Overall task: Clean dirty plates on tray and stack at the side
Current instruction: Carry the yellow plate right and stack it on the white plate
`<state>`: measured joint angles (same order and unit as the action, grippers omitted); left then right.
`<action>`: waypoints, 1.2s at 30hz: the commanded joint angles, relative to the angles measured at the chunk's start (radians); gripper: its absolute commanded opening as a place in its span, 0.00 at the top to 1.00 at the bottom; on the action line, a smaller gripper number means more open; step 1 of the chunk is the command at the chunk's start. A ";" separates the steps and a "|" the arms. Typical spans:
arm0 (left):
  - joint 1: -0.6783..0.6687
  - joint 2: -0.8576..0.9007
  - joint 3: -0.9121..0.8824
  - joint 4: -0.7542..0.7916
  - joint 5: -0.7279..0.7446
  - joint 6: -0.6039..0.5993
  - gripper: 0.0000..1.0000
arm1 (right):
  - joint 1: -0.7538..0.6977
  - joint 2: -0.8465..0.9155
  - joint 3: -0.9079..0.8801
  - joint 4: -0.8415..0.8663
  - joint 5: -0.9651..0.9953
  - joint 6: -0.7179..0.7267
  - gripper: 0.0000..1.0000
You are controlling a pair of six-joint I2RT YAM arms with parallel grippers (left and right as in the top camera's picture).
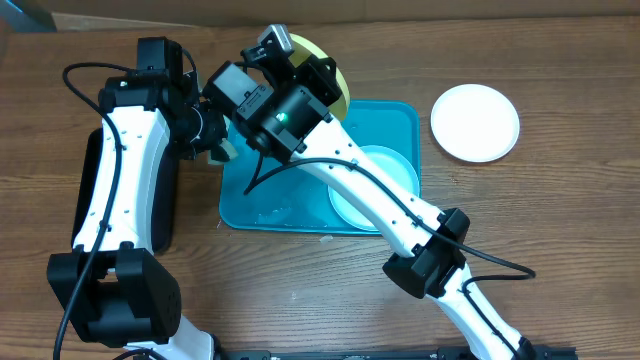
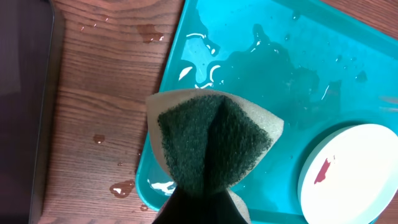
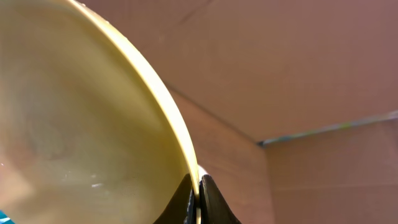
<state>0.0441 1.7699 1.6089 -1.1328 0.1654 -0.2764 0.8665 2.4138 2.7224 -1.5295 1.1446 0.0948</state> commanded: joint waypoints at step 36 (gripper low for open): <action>0.006 0.008 -0.006 0.018 0.019 0.029 0.96 | -1.197 -0.012 -0.227 -0.112 -1.347 0.047 0.96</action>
<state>0.0441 1.7699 1.6089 -1.1213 0.1726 -0.2615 -0.3466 2.4138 2.5366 -1.6577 -0.2516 0.1421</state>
